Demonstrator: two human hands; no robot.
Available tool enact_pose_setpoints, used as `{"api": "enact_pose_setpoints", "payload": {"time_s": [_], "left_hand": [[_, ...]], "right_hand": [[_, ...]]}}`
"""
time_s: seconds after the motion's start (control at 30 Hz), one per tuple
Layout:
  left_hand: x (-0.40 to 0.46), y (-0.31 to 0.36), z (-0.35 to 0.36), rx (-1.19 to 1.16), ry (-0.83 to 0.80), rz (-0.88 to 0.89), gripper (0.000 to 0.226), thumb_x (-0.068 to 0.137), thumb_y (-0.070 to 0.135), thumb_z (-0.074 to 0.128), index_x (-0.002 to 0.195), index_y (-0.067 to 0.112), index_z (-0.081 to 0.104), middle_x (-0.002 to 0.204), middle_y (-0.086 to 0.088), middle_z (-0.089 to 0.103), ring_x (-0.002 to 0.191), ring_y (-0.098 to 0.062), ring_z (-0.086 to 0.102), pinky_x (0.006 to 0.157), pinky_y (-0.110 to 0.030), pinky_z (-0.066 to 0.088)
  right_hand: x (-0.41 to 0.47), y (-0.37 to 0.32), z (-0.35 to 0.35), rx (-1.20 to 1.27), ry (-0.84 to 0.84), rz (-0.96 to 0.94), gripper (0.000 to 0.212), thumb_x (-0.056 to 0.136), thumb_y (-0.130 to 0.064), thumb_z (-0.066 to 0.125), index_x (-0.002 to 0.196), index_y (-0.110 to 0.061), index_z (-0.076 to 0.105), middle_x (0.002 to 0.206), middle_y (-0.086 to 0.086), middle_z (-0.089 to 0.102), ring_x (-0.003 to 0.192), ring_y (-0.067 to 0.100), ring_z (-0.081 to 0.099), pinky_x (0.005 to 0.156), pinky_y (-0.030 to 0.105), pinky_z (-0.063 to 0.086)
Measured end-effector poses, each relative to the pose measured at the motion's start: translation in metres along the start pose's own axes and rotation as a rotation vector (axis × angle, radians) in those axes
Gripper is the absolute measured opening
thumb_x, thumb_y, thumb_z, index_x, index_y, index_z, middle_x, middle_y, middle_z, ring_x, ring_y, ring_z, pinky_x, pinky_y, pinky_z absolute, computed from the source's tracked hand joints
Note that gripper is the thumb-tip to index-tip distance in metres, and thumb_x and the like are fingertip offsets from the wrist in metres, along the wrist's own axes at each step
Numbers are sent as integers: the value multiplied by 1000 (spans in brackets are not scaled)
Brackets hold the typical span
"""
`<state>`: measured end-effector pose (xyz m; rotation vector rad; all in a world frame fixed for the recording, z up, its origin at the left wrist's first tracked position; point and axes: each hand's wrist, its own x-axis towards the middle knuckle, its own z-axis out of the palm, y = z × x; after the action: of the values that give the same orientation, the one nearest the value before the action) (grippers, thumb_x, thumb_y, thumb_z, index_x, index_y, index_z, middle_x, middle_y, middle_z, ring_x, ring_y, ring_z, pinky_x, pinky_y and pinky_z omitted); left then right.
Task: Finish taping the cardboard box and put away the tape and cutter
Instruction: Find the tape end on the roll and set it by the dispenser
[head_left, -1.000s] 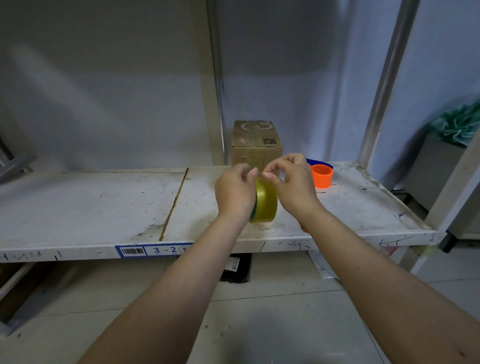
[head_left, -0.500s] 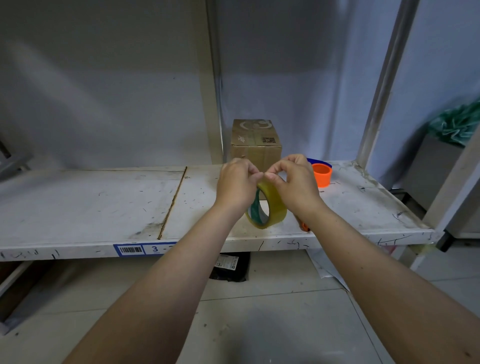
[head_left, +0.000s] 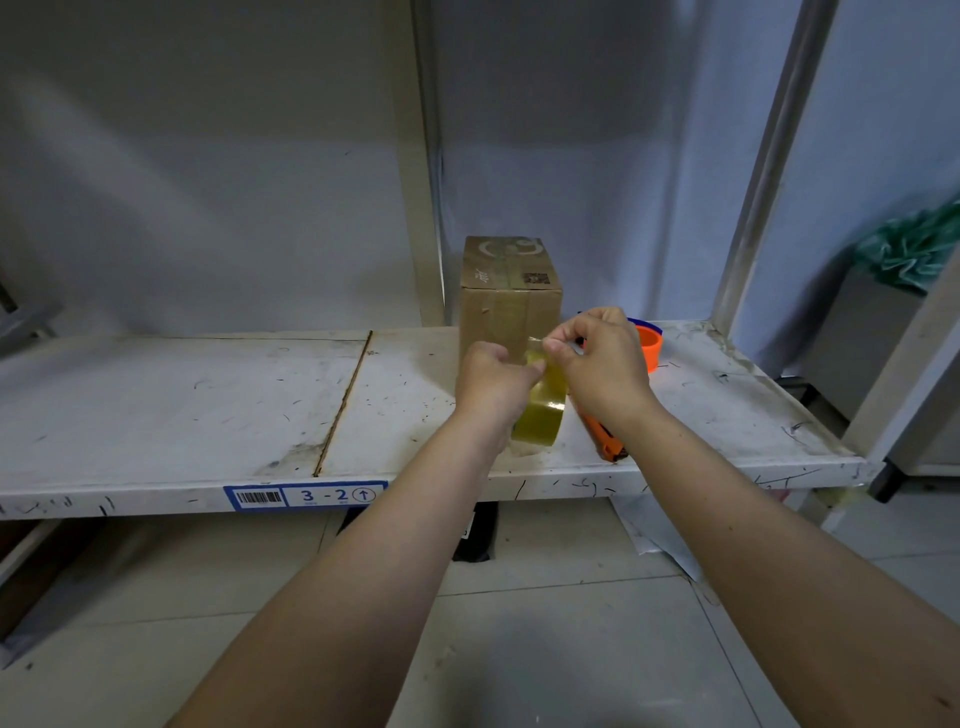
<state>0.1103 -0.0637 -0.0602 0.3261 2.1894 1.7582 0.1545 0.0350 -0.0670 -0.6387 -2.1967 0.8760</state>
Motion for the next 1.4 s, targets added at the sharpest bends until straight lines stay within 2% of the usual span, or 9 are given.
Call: {"api": "enact_pose_setpoints", "payload": {"time_s": [0.3,0.47,0.67,0.83,0.97,1.1,1.2,1.27,1.4], "left_hand": [[3,-1,3,-83,-35,-52,33,81,11,73,109,13,56,116,-10,63,109,-28,58,93,-38,48],[8,-8,3,-168,-39,-64,26,83,8,70,104,12,55,115,-12,64,108,-28,60,83,-32,45],[18,-14,20,-266,-47,-101,14,85,5,68,90,13,58,104,-11,65,98,-25,61,81,-31,49],[31,-17,52,-232,-120,-124,13,91,-2,55,98,9,57,84,-7,60,68,-13,54,59,-21,44],[47,-17,88,-182,-202,-144,17,93,-4,46,97,9,56,80,-7,58,64,-12,50,64,-22,46],[73,-20,131,-42,-246,-110,22,86,0,53,75,19,56,90,-11,62,75,-20,53,69,-28,43],[91,-21,163,115,-249,-75,20,88,6,52,100,18,64,117,-10,64,107,-29,58,95,-34,47],[102,-20,178,250,-238,-20,35,91,5,45,124,12,55,128,-10,57,117,-32,54,95,-33,46],[128,-28,192,421,-189,42,37,91,5,46,128,10,46,124,-13,56,112,-34,56,93,-43,50]], "right_hand": [[15,12,1,-71,95,127,12,81,-32,70,85,-21,66,108,2,59,105,22,53,76,30,44],[12,19,1,145,91,295,23,93,-26,50,72,-16,50,72,1,51,64,16,47,64,32,38],[-4,16,-2,318,-210,420,33,97,-37,45,99,-10,64,79,7,55,69,18,50,64,29,40],[8,45,-7,244,-138,446,28,96,-30,49,97,-8,65,75,5,58,68,18,54,81,42,51],[30,82,-15,122,-79,427,28,95,-29,48,73,-15,57,69,5,62,76,29,68,81,45,55],[56,123,-25,-184,-53,360,21,92,-22,48,97,-9,64,94,14,69,90,34,63,74,37,51],[76,152,-30,-350,-3,331,26,90,-7,46,110,-8,62,104,16,66,97,35,59,69,29,37],[90,172,-30,-423,39,333,28,87,0,46,110,-5,62,107,19,65,98,36,59,68,29,34],[120,210,-29,-483,81,378,35,81,8,46,111,-4,61,110,19,64,101,36,60,73,32,43]]}}
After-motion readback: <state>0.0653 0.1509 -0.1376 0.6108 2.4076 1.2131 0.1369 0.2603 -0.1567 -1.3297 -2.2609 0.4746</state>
